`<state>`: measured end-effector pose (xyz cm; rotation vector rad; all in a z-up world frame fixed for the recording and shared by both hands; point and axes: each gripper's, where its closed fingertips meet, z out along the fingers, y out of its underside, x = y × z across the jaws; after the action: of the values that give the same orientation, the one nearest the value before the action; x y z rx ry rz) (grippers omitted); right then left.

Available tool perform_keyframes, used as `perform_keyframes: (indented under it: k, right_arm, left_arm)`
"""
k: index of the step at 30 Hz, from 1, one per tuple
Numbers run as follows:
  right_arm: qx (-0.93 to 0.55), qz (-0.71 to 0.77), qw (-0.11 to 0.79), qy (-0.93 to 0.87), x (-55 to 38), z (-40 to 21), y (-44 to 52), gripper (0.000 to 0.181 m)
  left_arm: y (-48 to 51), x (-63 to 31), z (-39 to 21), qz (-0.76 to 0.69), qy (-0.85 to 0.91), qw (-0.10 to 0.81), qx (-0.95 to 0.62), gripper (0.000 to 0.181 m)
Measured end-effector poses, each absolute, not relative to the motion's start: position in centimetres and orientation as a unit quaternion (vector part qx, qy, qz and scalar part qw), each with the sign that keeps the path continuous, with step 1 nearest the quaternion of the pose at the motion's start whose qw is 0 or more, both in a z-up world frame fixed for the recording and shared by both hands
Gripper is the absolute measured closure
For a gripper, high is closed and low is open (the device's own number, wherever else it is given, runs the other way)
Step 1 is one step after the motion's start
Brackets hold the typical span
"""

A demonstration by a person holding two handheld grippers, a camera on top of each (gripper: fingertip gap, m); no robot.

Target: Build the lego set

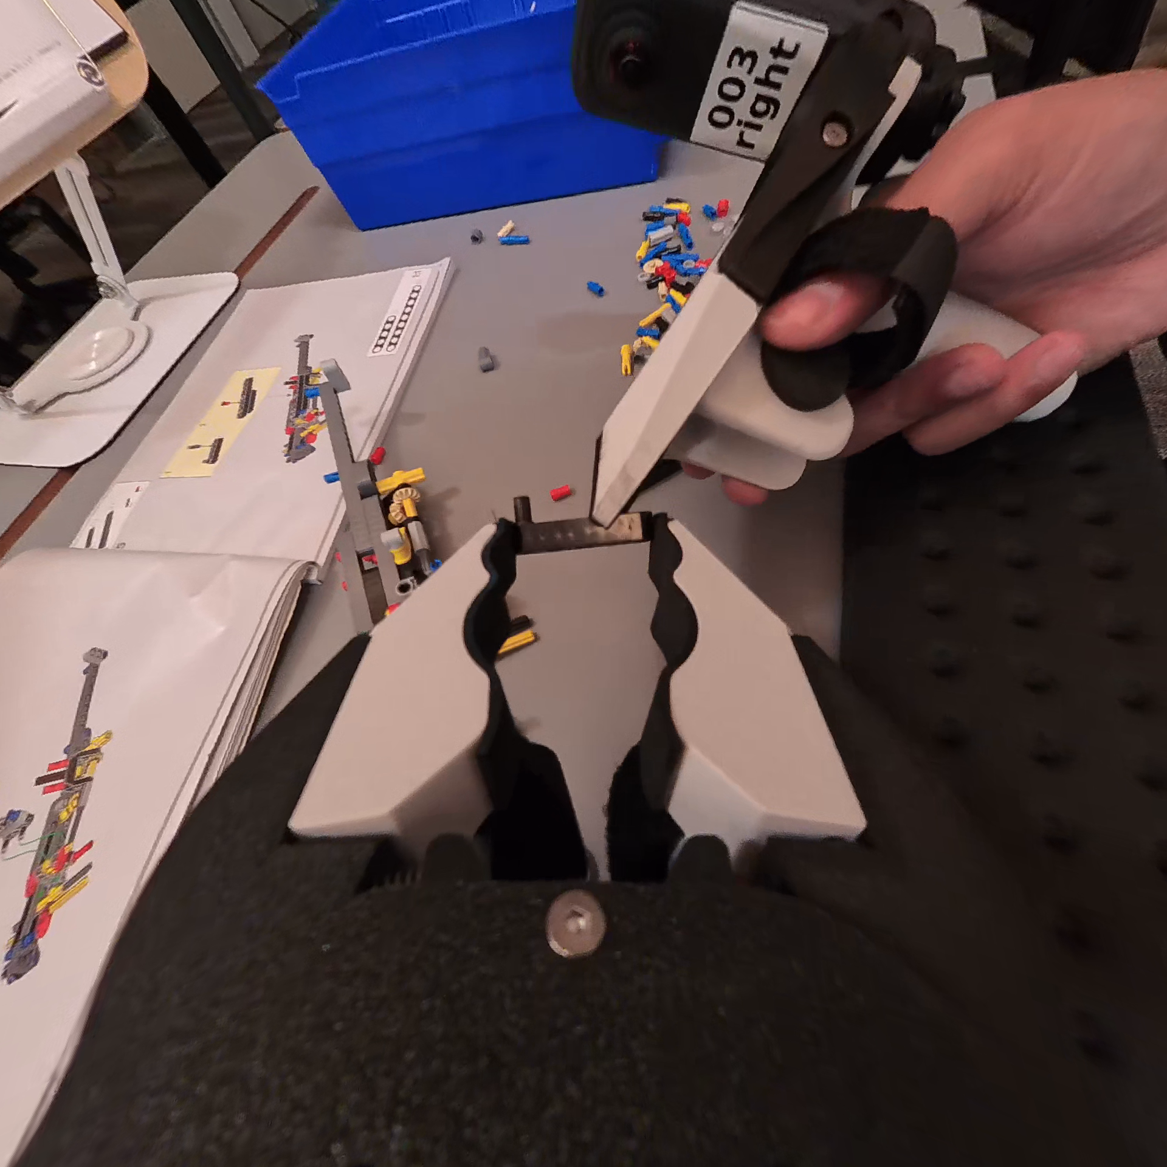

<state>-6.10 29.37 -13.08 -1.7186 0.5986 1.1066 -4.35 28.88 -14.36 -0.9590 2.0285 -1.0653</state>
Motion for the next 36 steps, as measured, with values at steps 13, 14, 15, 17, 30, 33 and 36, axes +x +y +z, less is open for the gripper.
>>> perform_keyframes:
  k: [13,14,15,17,30,33,36]
  right_arm:
    - [-0.925,0.021,0.378,0.030,0.0,-19.7,21.7,0.155]
    - [-0.928,-0.001,0.372,0.030,0.3,-20.0,21.7,0.155]
    - [-0.931,-0.020,0.365,0.028,0.6,-20.3,21.8,0.157]
    - [-0.938,-0.039,0.344,0.022,0.8,-20.9,21.9,0.160]
    - [-0.876,0.246,0.395,0.130,-4.3,-18.0,23.7,0.175]
    - [-0.834,0.338,0.407,0.158,-6.2,-16.8,24.3,0.175]
    - [-0.821,0.360,0.413,0.158,-6.7,-16.3,24.5,0.175]
  left_arm:
    - [27.4,-8.6,-21.0,-0.270,0.882,0.124,-0.367,0.140]
    - [27.3,-8.4,-20.9,-0.266,0.881,0.125,-0.369,0.140]
    - [26.9,-8.5,-21.0,-0.265,0.883,0.110,-0.372,0.140]
    - [26.5,-8.4,-21.2,-0.262,0.883,0.097,-0.378,0.140]
    - [26.8,-6.8,-20.2,-0.301,0.872,0.145,-0.359,0.130]
    - [26.9,-5.5,-18.2,-0.337,0.853,0.218,-0.333,0.130]
    - [27.4,-5.0,-16.3,-0.363,0.842,0.255,-0.308,0.134]
